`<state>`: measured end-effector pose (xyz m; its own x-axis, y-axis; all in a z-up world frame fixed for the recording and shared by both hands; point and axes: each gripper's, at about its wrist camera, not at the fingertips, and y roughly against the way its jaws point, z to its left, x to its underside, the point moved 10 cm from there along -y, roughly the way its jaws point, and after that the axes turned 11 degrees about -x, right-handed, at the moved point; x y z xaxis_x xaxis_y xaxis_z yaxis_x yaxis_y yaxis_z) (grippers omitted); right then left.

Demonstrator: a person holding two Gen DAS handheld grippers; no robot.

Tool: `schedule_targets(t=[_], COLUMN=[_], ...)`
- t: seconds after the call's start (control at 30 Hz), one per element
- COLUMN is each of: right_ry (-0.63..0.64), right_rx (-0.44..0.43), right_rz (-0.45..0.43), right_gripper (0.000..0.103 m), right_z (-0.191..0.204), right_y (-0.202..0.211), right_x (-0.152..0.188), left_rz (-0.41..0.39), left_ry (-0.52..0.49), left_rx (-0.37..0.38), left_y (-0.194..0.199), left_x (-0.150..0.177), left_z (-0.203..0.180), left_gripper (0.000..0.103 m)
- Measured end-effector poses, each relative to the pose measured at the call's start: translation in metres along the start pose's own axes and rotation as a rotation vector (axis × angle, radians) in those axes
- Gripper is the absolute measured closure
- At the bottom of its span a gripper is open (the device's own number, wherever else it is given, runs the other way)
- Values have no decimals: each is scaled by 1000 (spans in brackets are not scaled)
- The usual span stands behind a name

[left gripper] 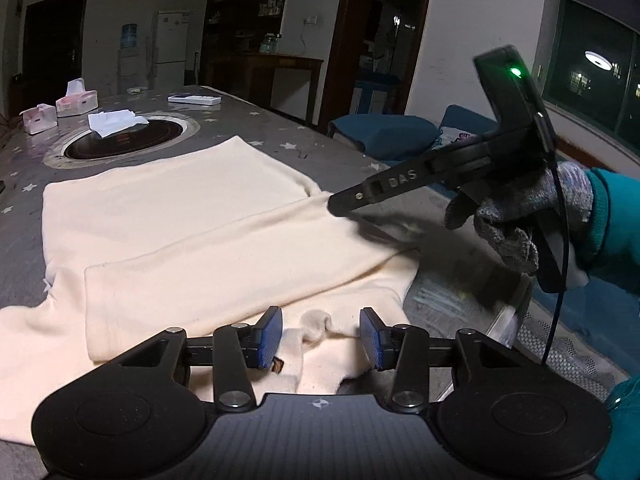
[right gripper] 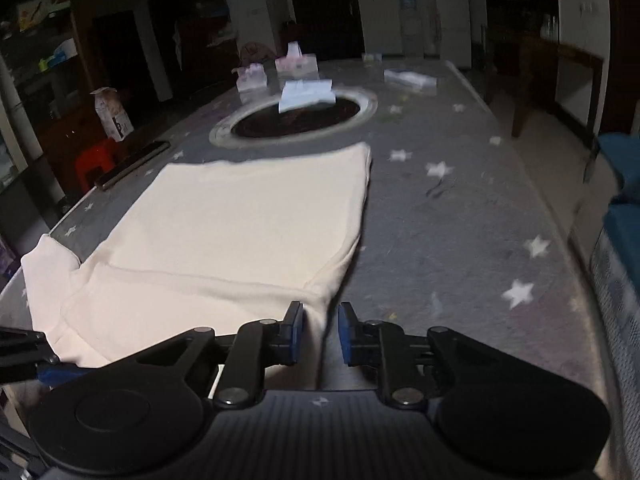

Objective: Fold clothes

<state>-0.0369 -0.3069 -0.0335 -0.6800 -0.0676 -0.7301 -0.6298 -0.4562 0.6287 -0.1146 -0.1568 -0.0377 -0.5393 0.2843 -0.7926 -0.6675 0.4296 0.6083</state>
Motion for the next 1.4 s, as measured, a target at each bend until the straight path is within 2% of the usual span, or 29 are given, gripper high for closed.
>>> schedule_targets(t=[0.1, 0.27, 0.5, 0.7, 0.93, 1.0, 1.17, 1.23, 1.4], right_ry=[38, 61, 52, 96, 148, 169, 203, 203, 219], right_rx=[-11, -62, -51, -76, -88, -67, -75, -88, -84], right_rz=[-34, -17, -10, -16, 10, 28, 9, 22, 37], right_gripper=[85, 85, 86, 83, 78, 76, 74, 67, 64], right_z=[3, 13, 8, 23, 39, 38, 48, 51, 55], right_y=[8, -7, -18, 3, 25, 25, 29, 25, 20], right_x=[-8, -9, -4, 3, 35, 46, 42, 44, 43], left_rz=[-29, -59, 4, -21, -24, -23, -49, -60, -79], left_ry=[21, 106, 198, 198, 166, 153, 166, 189, 245], left_rx=[-12, -118, -237, -233, -220, -229, -234, -255, -370], left_y=[9, 3, -28, -15, -6, -7, 6, 15, 39], left_x=[-12, -33, -25, -22, -14, -11, -12, -10, -1], left_z=[13, 52, 97, 99, 90, 89, 89, 96, 130], left_gripper=[57, 58, 58, 58, 58, 58, 57, 55, 54])
